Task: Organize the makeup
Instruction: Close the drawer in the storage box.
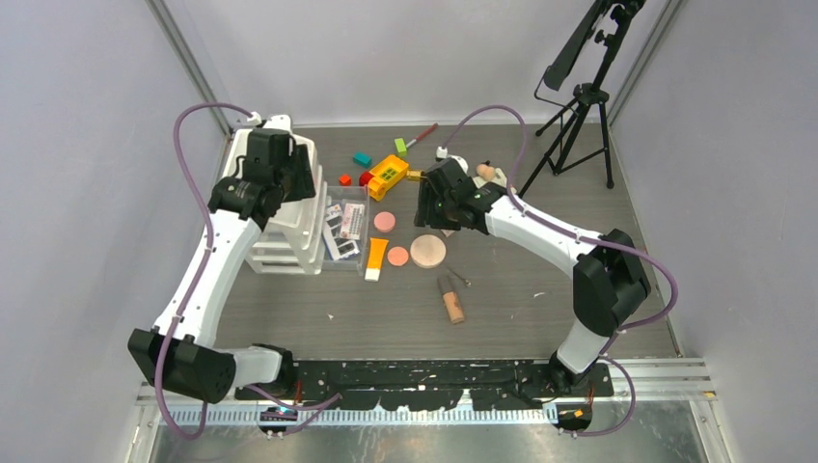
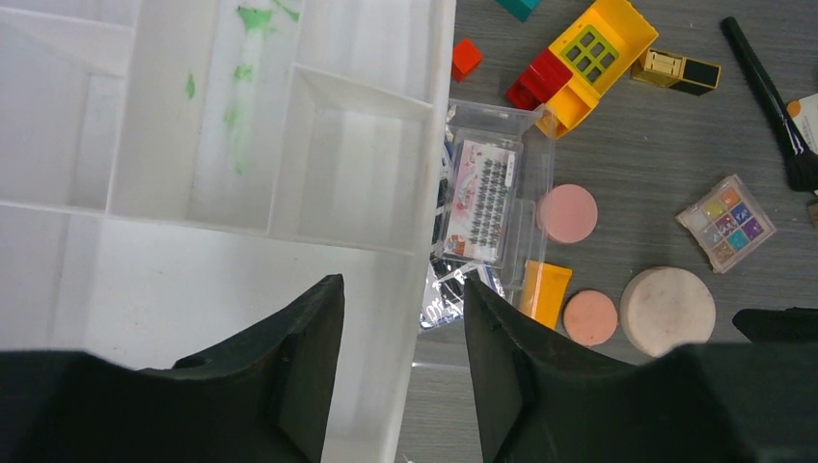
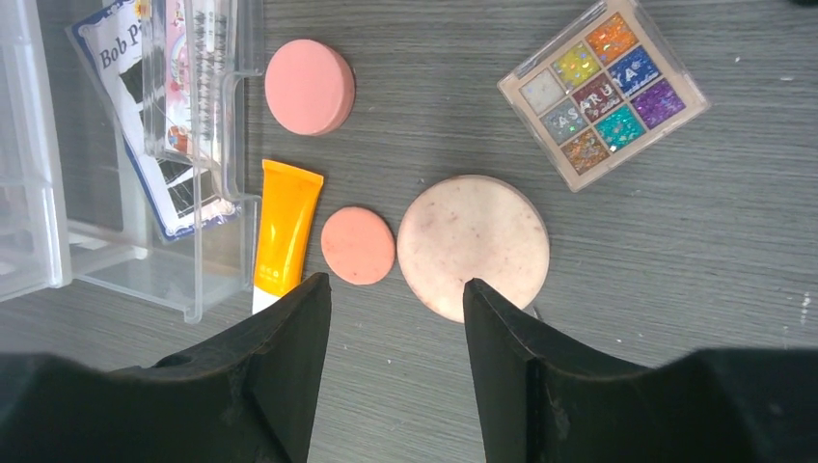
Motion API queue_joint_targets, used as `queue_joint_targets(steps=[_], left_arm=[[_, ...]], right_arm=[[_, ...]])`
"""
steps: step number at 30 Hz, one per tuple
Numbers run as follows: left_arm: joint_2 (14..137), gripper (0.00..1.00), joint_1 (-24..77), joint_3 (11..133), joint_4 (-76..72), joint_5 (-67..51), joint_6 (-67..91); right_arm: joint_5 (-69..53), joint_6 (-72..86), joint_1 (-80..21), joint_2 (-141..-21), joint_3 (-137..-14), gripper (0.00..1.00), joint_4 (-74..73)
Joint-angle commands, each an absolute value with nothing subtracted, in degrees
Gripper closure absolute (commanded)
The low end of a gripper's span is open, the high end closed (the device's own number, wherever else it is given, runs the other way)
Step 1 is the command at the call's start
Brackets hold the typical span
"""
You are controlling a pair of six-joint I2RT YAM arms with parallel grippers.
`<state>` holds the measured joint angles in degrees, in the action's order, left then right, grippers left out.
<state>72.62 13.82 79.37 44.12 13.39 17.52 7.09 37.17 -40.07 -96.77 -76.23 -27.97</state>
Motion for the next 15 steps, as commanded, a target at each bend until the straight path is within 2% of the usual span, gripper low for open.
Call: queue_joint_targets(steps=[1, 9, 15], left_arm=[[73.56, 0.50, 13.54, 80.22, 45.48, 11.48, 16.44], [72.84, 0.50, 13.54, 77.02, 45.04, 10.35, 16.09], [75.28, 0.60, 13.54, 77.16, 46.08, 9.26, 15.82]], right_arm=[[4.91, 40.67, -40.06, -97.18, -74.75, 0.43, -24.06], [0.81, 41.93, -40.06, -97.96, -74.59, 0.44, -19.36], [-4.56, 44.27, -40.05, -99.67, -74.53, 0.47, -16.36]])
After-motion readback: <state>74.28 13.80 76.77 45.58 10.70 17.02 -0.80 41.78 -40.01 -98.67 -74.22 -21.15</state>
